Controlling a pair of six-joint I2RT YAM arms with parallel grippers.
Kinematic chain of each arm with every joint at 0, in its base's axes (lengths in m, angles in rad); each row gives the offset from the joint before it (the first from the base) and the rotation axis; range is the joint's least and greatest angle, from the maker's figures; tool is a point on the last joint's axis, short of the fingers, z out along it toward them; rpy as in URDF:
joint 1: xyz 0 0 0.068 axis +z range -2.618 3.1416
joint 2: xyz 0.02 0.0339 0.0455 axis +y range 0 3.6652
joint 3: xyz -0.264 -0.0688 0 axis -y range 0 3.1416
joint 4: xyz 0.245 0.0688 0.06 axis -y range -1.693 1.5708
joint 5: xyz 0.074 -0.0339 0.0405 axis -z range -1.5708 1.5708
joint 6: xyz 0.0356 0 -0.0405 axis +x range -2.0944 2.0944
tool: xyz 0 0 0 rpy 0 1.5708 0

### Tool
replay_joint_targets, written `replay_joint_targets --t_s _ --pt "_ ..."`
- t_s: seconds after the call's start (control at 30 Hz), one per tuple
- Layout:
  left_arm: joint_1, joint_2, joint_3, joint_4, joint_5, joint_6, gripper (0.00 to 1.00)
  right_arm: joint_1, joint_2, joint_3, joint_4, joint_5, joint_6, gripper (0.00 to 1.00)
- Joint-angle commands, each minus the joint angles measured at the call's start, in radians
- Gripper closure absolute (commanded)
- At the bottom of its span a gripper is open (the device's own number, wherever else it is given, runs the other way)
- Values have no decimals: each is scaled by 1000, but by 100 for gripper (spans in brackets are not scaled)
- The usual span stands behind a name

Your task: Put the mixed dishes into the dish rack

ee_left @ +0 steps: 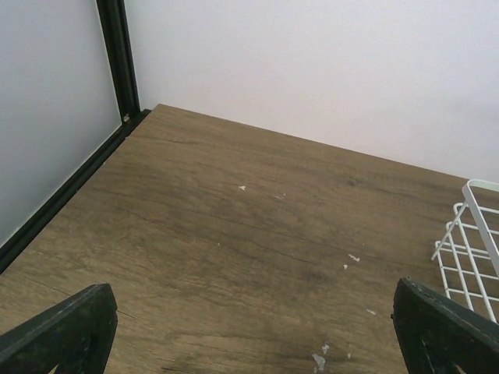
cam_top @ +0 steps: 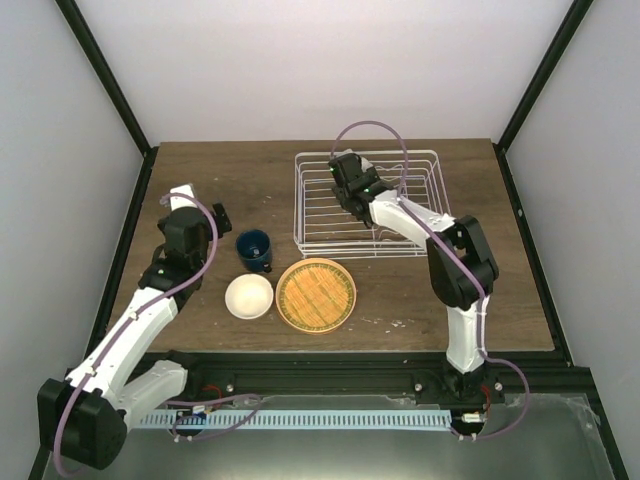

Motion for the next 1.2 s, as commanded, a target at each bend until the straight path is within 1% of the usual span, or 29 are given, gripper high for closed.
replay_joint_targets --t_s 0.0,0.3,0.7,0.8,1.0,1.17 --pt "0 -6 -4 -9 11 -14 2 14 37 108 40 153 -95 43" --pt "1 -11 -6 -18 13 -16 2 38 150 174 86 238 -228 43" --pt "1 -16 -6 -21 25 -20 2 41 224 175 163 330 -320 41" --pt "1 -15 -6 -24 25 -19 2 41 233 175 175 336 -324 40" --pt "0 -10 -6 -26 27 -21 2 41 239 172 184 332 -322 31" --pt "1 -7 -3 -26 29 -21 2 42 239 172 174 309 -317 25"
